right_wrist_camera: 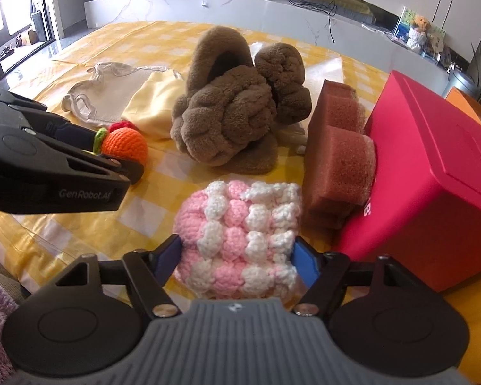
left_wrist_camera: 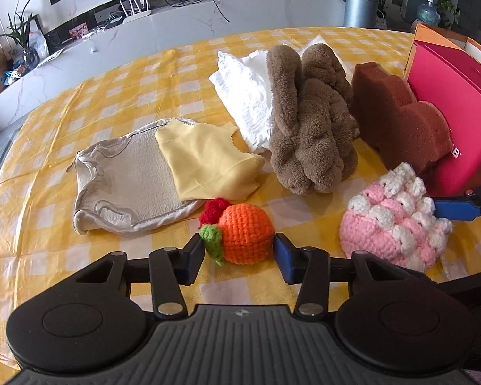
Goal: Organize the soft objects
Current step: 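Grasp the orange crocheted fruit with the left tool while the right tool grasps the pink crocheted pouch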
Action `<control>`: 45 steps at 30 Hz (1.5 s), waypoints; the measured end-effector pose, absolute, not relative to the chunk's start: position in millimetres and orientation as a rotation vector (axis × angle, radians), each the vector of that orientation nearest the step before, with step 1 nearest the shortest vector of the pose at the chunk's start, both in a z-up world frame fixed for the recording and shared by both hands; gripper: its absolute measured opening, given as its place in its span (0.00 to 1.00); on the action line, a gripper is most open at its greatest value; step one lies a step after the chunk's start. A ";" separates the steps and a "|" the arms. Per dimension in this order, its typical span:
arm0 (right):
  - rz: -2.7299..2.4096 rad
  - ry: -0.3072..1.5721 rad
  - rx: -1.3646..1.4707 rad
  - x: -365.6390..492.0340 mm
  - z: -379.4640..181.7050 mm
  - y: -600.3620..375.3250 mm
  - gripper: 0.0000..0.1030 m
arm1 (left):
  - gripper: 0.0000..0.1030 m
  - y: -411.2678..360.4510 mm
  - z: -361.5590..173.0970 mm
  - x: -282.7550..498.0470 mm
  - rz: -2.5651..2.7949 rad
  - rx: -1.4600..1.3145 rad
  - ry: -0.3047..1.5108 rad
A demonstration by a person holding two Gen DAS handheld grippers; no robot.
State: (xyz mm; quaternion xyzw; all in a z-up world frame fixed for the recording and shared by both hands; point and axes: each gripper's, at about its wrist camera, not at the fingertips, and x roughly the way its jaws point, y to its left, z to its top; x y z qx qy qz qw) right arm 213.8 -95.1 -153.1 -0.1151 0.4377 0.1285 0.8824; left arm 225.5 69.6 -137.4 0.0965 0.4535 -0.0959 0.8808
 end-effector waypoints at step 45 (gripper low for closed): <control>0.273 0.718 -0.028 97.3 -51.7 -192.7 0.31 | 0.49 -12.2 -30.1 81.5 -0.252 0.085 0.853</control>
